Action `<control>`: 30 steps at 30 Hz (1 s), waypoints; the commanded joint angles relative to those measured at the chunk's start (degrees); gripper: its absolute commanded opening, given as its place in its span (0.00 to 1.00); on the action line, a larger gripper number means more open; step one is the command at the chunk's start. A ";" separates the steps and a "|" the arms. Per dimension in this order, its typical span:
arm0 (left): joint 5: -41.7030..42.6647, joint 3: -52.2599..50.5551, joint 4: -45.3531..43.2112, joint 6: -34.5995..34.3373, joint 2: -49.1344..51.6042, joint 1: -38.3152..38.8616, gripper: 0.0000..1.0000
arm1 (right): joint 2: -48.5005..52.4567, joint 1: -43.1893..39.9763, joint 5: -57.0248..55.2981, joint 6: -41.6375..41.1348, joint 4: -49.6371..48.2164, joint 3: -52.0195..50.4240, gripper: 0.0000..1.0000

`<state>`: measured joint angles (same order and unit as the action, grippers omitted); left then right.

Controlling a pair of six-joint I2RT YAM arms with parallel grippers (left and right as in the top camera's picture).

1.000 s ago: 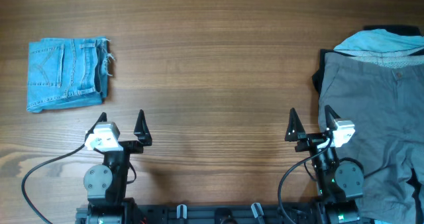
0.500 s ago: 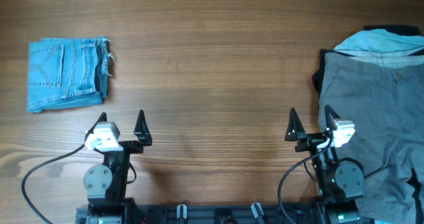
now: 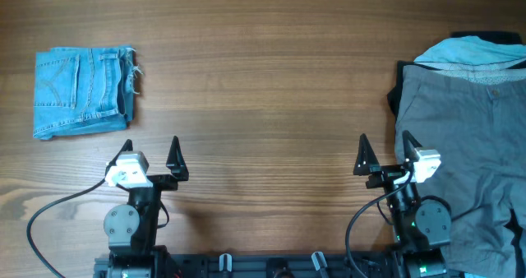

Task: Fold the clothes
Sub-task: 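Move the right gripper toward the grey shorts on the right pile, then grasp the grey shorts waistband with the right gripper and lift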

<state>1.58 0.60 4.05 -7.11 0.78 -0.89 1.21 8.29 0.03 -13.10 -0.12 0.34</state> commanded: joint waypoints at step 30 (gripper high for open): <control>15.30 81.81 52.98 0.72 55.87 -0.37 1.00 | 98.12 -15.06 -5.49 -4.17 46.95 80.98 0.87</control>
<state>16.01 81.38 57.65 -7.09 56.73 -0.91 91.07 -3.27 -5.67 -22.72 47.90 80.53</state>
